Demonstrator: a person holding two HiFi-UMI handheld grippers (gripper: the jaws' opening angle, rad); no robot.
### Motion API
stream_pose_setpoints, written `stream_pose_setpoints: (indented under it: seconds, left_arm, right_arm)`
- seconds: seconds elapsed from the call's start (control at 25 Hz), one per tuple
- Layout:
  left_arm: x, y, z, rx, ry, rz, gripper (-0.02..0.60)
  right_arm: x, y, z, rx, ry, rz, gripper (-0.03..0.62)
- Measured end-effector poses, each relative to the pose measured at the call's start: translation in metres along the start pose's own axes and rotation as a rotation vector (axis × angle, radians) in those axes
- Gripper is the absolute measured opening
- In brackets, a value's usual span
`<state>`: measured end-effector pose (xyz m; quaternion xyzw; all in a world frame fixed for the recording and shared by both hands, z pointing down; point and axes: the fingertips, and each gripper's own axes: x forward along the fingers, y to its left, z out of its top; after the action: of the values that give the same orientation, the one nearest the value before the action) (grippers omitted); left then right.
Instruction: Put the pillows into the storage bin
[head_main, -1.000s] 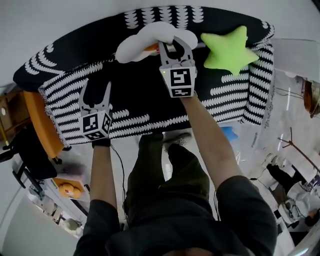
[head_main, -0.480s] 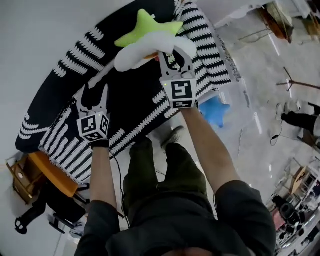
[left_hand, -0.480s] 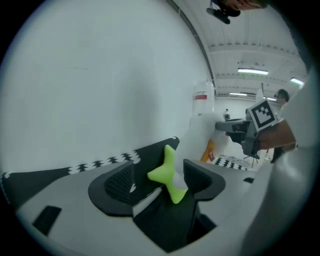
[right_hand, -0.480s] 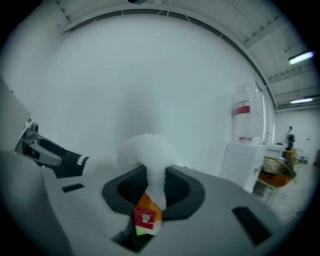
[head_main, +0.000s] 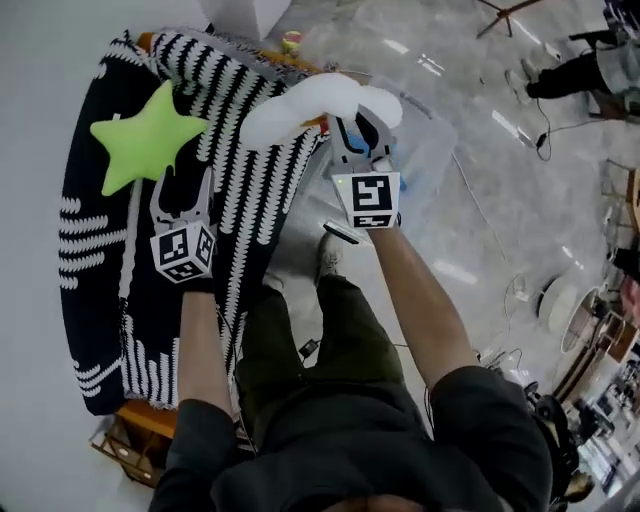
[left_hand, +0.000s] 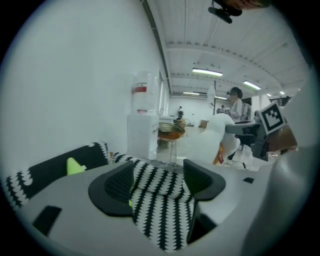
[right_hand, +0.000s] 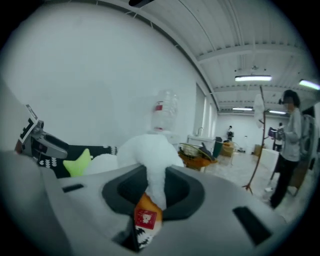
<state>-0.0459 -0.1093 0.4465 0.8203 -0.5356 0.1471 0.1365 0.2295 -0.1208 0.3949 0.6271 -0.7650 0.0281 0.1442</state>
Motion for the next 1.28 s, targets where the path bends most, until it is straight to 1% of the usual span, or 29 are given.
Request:
stream_pose_setpoints:
  seconds: [0.12,0.24,0.32,0.4,0.56,0.72,0.84,1.0,1.24,1.28]
  left_arm:
    - [0.046,-0.076,0.006,0.046,0.015,-0.111,0.314]
    - [0.077,-0.143,-0.006,0.082,0.042,-0.201,0.314]
    - [0.092,-0.182,-0.021,0.11,0.074,-0.264,0.314]
    - [0.105,-0.212,-0.037,0.13,0.1,-0.309,0.314]
    - [0.12,-0.249,-0.073,0.157,0.139,-0.349,0.314]
    - [0.12,-0.262,-0.111,0.187,0.191,-0.371,0.314]
    - [0.123,-0.254,-0.135,0.204,0.23,-0.366,0.314]
    - [0.129,-0.235,-0.162,0.217,0.266,-0.352,0.314]
    - [0.128,-0.212,-0.188,0.22,0.307,-0.317,0.314]
    - [0.128,-0.211,-0.19,0.217,0.311,-0.311,0.314]
  right_arm:
    - [-0.043,-0.086,-0.041,0.037,0.042,-0.143,0.08]
    - [-0.084,-0.148,-0.093,0.076,0.098,-0.253,0.08]
    - [-0.11,-0.175,-0.129,0.104,0.142,-0.317,0.08]
    - [-0.129,-0.193,-0.163,0.127,0.178,-0.36,0.08]
    - [-0.148,-0.211,-0.222,0.17,0.223,-0.4,0.08]
    - [-0.159,-0.201,-0.277,0.221,0.275,-0.413,0.083]
    - [-0.154,-0.19,-0.316,0.259,0.318,-0.414,0.087]
    - [-0.136,-0.177,-0.36,0.277,0.363,-0.397,0.094]
    - [-0.118,-0.154,-0.42,0.303,0.479,-0.318,0.162]
    - [-0.119,-0.153,-0.427,0.309,0.503,-0.308,0.188]
